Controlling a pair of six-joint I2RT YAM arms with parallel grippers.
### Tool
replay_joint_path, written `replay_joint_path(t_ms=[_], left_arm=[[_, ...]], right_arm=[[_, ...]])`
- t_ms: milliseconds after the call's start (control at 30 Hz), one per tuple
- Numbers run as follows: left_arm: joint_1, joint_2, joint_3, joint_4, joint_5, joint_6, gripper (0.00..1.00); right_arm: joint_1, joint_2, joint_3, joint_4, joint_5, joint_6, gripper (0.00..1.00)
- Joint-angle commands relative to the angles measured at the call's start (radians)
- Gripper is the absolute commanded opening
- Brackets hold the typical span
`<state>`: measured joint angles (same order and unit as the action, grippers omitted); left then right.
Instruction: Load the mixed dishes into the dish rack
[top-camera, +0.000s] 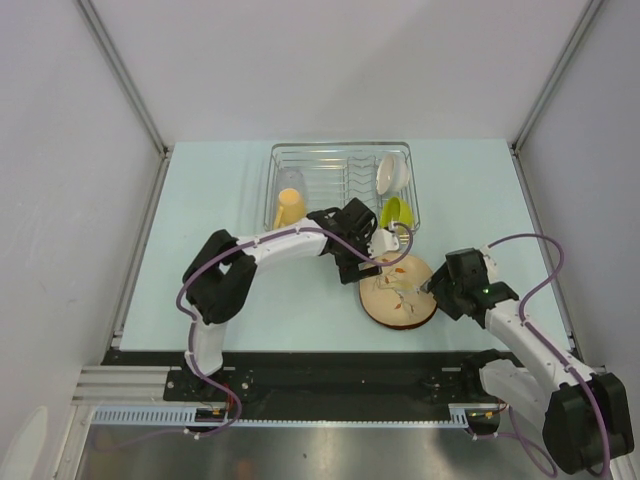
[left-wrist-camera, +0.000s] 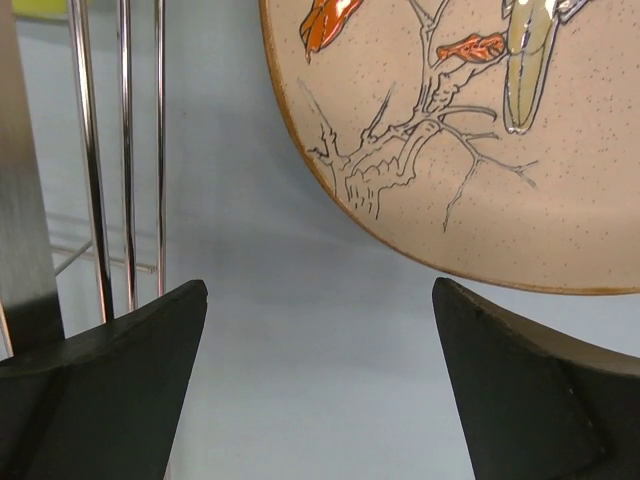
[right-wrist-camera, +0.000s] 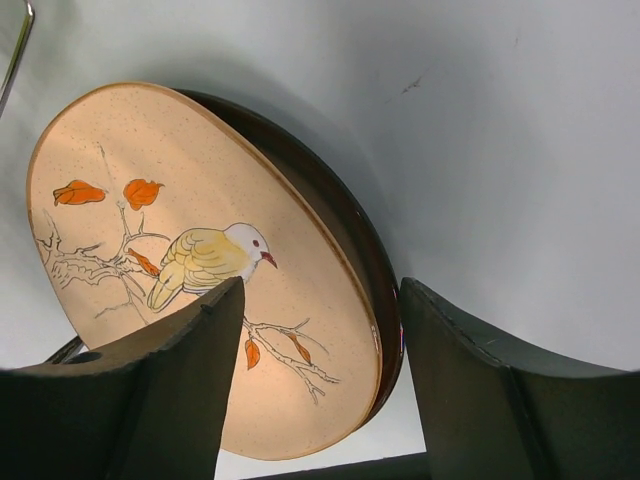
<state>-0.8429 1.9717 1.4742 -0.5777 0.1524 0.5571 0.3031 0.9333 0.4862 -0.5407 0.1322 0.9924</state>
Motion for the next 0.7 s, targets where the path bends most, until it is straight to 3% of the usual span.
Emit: replay_joint_path(t_ms=[0, 667], left_arm=[[-0.008, 0.010, 0.058, 0.050, -0.014, 0.003, 1.00], [-0.019, 0.038, 0.077, 0.065, -0.010, -0.016, 1.00]], right_arm=[[-0.005, -0.024, -0.014, 0.070, -0.037, 0.005, 0.67], [-0.018, -0.120, -0.032, 0.100, -0.155, 0.025, 0.65]])
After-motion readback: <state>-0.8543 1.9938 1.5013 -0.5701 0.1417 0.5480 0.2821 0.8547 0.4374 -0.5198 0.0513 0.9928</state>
